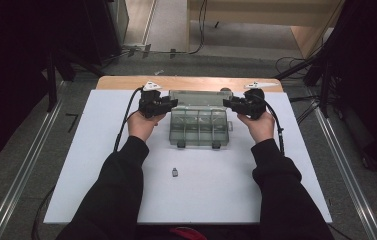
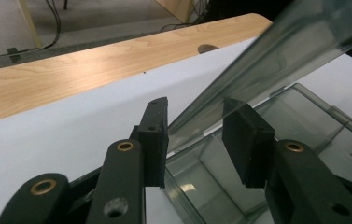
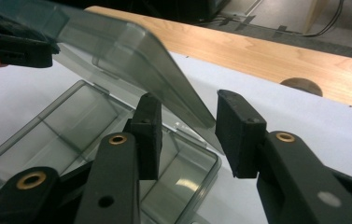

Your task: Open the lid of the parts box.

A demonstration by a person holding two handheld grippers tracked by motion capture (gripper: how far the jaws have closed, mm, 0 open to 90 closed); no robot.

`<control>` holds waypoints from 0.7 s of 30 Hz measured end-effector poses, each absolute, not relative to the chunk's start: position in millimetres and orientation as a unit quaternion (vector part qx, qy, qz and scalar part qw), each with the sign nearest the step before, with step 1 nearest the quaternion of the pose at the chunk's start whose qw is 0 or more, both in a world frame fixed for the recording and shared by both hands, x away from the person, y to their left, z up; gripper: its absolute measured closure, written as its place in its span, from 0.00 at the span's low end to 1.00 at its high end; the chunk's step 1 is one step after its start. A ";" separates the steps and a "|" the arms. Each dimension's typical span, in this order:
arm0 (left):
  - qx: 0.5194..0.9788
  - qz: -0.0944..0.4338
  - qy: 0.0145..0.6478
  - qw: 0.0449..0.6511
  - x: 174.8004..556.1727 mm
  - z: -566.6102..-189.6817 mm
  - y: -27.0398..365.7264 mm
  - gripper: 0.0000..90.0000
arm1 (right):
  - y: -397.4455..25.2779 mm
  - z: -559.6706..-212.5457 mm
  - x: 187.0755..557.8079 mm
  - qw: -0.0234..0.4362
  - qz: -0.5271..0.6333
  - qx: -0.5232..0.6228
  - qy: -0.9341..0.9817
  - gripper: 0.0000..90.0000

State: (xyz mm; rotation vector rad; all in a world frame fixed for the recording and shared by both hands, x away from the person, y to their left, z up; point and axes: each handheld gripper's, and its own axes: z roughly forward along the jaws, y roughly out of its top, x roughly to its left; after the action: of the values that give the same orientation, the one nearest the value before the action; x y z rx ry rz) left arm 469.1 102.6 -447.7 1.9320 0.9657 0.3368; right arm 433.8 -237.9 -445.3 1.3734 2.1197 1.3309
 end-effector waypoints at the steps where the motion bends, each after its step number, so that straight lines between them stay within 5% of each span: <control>1: 0.785 0.139 0.393 0.458 469.8 -447.5 101.7 0.68 | -237.8 -445.6 434.3 0.145 0.462 0.477 0.734 0.67; 21: 0.772 0.160 0.410 0.460 475.6 -449.9 94.2 0.68 | -230.1 -458.9 445.4 0.178 0.447 0.501 0.719 0.73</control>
State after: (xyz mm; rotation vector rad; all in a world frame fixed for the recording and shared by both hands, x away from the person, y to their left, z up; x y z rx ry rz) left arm 475.6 94.2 -449.9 1.8995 1.0088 0.3940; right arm 445.4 -230.1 -458.9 1.4189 2.0353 1.2638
